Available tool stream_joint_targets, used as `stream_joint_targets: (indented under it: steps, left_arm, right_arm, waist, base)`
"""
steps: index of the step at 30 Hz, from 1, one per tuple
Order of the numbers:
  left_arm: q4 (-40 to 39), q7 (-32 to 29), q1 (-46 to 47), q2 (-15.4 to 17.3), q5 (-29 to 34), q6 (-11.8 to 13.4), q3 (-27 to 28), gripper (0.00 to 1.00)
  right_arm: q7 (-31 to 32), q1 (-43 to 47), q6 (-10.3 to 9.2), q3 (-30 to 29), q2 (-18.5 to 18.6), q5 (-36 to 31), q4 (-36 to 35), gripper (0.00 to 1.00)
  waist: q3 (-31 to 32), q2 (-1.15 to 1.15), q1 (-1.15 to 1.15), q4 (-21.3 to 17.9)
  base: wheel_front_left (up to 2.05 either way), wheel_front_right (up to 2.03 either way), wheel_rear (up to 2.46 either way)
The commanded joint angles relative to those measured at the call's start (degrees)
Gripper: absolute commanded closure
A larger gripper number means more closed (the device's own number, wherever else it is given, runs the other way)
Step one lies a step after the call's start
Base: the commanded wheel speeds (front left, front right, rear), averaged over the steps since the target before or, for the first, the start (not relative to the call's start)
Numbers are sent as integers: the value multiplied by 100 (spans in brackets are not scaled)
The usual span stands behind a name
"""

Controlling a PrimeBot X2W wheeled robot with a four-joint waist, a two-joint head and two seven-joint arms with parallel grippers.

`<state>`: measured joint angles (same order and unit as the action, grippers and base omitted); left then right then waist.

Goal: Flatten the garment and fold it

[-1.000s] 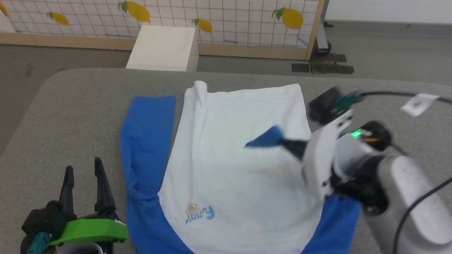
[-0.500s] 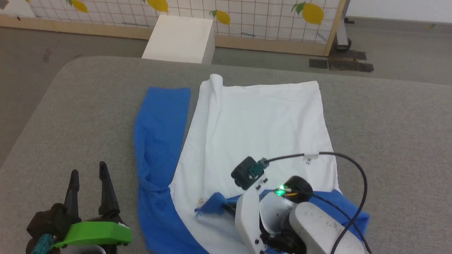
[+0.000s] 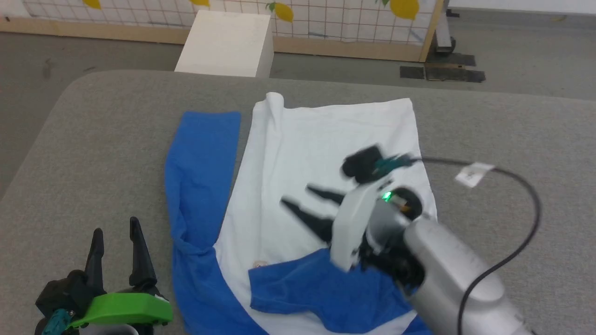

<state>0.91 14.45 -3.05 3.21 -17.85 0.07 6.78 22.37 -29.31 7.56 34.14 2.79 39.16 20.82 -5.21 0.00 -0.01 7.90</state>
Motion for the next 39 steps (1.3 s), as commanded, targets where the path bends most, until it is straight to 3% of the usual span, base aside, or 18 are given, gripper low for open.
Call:
stream_joint_targets:
  steps: [1, 9, 15, 18, 24, 30, 39]
  left_arm:
    - [11, 34, 64, 29, -72, 16, 17, 0]
    - [97, 10, 103, 46, -130, -5, -9, 0]
    - [226, -344, 662, 244, -256, -119, -54, 0]
    - [475, -878, 1264, 501, -376, -235, -91, 0]
    - [1374, -2372, 3009, 1130, -763, -365, -77, 0]
    - [1991, -4218, 4505, 1844, -970, -437, -241, 0]
    - [2308, -5911, 5424, 2385, -1028, -213, -380, 0]
  right_arm:
    - [-159, -123, -8, -292, 10, -73, -53, 0]
    - [-649, 92, -8, -2417, 300, -848, -627, 0]
    - [-285, 531, -8, -3633, 391, -1263, -1263, 0]
    - [-14, 633, -8, -4073, 413, -1404, -1646, 0]
    - [428, 582, -8, -4665, 381, -1562, -2378, 0]
    - [673, 322, -8, -4803, 325, -1651, -2867, 0]
    - [731, 123, -8, -4801, 278, -1656, -3147, 0]
  waist:
    - [71, 0, 1, -117]
    - [72, 0, 1, -313]
    - [-181, 0, 1, -401]
    - [-446, 0, 1, -445]
    - [-1171, 0, 1, -505]
    - [-1968, 0, 1, -747]
    - [-2720, 0, 1, -955]
  base:
    - [0, 0, 0]
    - [0, 0, 0]
    - [0, 0, 0]
    - [0, 0, 0]
    - [0, 0, 0]
    - [0, 0, 0]
    - [0, 0, 0]
